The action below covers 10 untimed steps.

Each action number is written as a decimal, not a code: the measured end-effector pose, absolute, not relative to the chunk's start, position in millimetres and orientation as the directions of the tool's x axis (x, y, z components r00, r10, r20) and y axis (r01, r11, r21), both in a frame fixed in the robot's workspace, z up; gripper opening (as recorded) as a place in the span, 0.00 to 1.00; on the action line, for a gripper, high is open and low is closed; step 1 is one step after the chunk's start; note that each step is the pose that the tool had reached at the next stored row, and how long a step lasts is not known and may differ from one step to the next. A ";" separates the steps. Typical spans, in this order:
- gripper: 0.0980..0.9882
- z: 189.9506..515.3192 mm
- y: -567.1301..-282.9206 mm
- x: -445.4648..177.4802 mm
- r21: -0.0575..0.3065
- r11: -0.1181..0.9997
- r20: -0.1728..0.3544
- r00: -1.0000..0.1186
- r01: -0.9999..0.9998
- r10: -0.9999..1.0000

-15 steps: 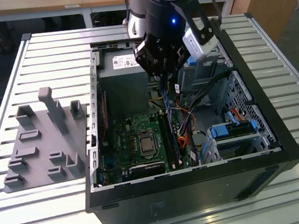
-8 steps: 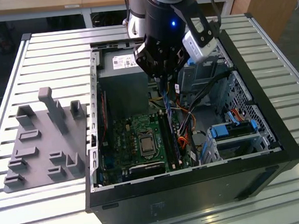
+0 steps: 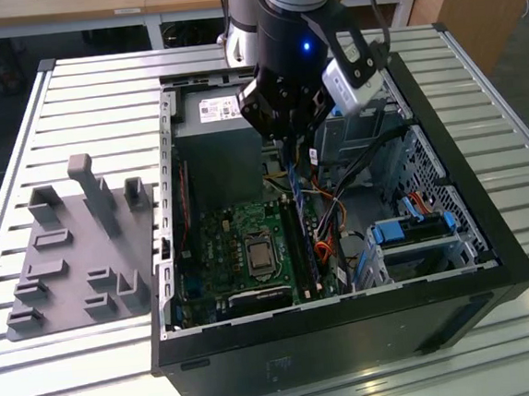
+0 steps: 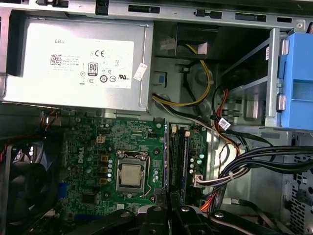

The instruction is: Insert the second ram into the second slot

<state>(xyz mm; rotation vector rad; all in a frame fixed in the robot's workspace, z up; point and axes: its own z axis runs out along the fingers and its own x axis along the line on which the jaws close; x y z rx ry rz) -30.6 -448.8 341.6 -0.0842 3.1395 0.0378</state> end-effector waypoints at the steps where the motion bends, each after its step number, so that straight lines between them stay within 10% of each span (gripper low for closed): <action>1: 0.04 341.1 -448.9 -30.6 0.024 0.998 -0.001 -0.999 -0.053 -0.053; 10: 0.04 337.3 -449.0 -30.6 0.021 0.998 -0.001 -0.999 -0.053 -0.053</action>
